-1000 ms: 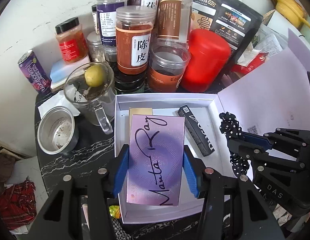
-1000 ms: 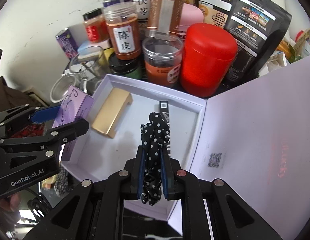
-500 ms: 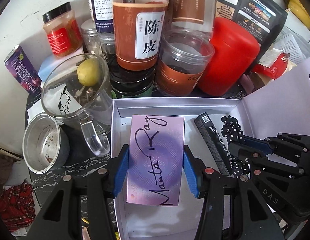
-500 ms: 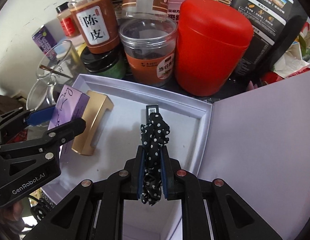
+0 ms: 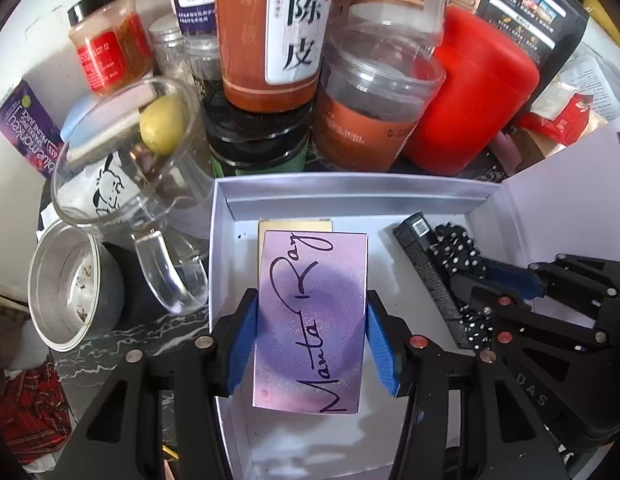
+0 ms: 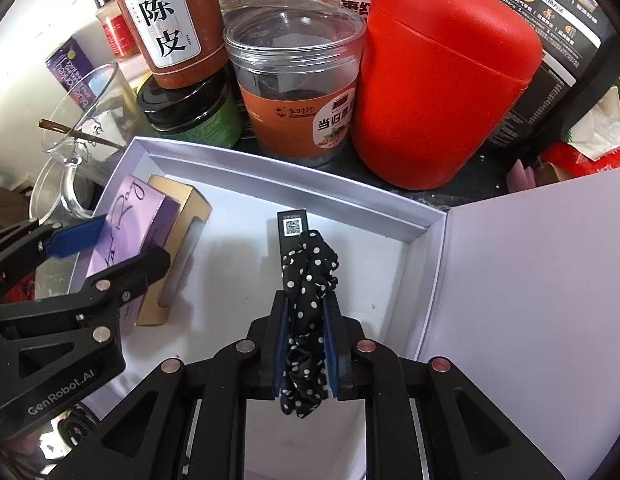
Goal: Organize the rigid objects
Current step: 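Lower the purple card into the white box and open left tool while right tool releases the scrunchie, then withdraw both open tools from the white box back over the table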
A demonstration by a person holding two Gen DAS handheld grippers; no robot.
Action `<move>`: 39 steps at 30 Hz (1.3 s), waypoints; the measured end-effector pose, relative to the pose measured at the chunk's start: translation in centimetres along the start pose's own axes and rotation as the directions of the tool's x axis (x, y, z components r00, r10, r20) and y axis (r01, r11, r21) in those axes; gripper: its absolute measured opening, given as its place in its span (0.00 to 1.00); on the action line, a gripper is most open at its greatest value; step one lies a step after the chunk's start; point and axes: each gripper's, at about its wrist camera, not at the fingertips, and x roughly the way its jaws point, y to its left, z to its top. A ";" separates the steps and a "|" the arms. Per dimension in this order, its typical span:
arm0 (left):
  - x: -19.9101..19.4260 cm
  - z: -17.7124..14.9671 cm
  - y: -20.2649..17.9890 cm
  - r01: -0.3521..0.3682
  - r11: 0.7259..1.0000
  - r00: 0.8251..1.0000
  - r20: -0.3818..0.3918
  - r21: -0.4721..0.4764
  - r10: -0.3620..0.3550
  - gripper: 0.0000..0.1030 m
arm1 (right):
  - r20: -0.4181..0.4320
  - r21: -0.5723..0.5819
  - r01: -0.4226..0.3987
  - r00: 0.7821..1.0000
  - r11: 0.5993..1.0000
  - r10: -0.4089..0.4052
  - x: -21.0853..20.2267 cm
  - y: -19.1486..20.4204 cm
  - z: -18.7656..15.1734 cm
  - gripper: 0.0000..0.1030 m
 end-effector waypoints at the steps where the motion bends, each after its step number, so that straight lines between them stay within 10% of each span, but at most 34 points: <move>1: 0.1 0.0 -0.1 -0.016 1.000 1.000 -0.007 0.000 0.016 0.50 | -0.003 0.000 0.006 1.000 1.000 -0.006 0.0 0.0 0.0 0.18; 16: -2.6 0.1 -0.4 -0.040 0.999 0.999 0.013 -0.009 0.040 0.51 | 0.029 0.024 0.032 0.999 0.999 -0.033 -3.3 -0.4 -0.5 0.27; 20: -4.2 0.2 -0.3 -0.040 0.999 0.998 0.046 -0.015 0.041 0.72 | 0.050 0.027 0.038 0.998 0.999 -0.039 -5.0 -0.3 -0.5 0.26; 39: -12.8 -0.4 1.1 -0.069 0.996 0.981 0.177 -0.050 0.077 0.72 | 0.160 0.007 0.036 0.987 0.999 -0.037 -12.4 2.3 -0.9 0.27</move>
